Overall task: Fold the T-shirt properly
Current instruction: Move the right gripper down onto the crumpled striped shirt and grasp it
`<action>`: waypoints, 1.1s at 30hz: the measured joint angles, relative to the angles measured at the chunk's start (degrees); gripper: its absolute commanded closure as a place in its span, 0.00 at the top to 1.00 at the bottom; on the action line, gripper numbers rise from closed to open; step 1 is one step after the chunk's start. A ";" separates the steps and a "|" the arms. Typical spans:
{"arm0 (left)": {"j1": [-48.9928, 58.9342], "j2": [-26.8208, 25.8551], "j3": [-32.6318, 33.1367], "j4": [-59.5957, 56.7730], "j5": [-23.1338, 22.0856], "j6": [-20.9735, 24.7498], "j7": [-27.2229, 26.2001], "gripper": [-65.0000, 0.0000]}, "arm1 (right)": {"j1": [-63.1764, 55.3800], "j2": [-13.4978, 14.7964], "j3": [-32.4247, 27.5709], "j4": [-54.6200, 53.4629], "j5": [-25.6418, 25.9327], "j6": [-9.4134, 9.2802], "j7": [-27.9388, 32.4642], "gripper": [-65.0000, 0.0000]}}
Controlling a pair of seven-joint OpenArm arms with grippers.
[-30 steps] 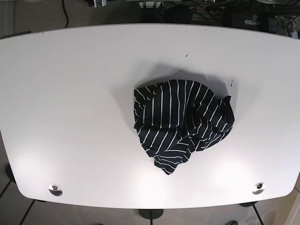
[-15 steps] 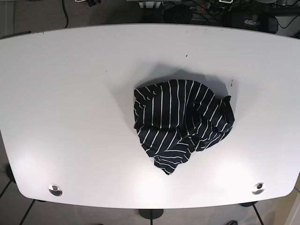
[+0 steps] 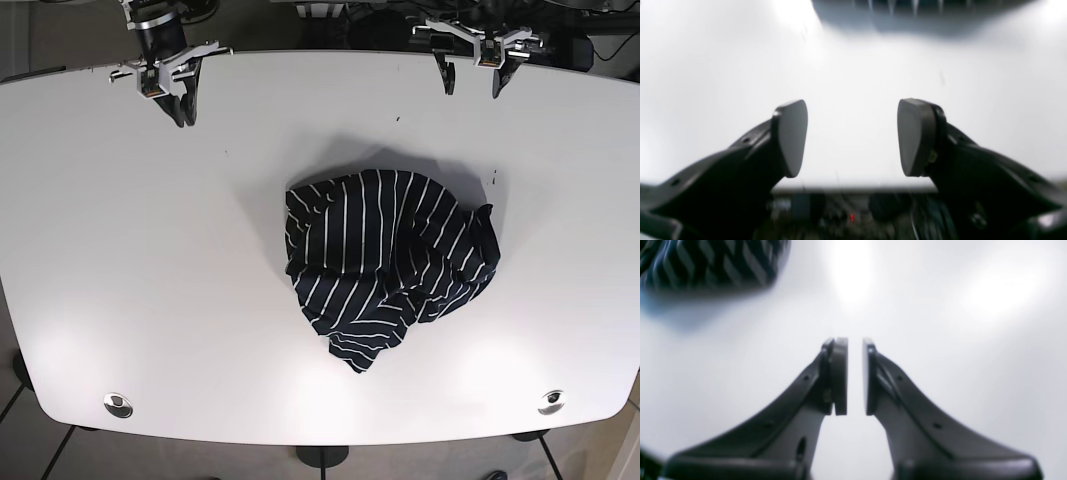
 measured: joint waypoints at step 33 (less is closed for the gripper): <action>-12.35 0.33 -9.73 -1.79 0.02 -0.44 0.02 0.87 | 64.65 -16.94 -49.16 -37.51 0.04 9.68 -26.86 0.72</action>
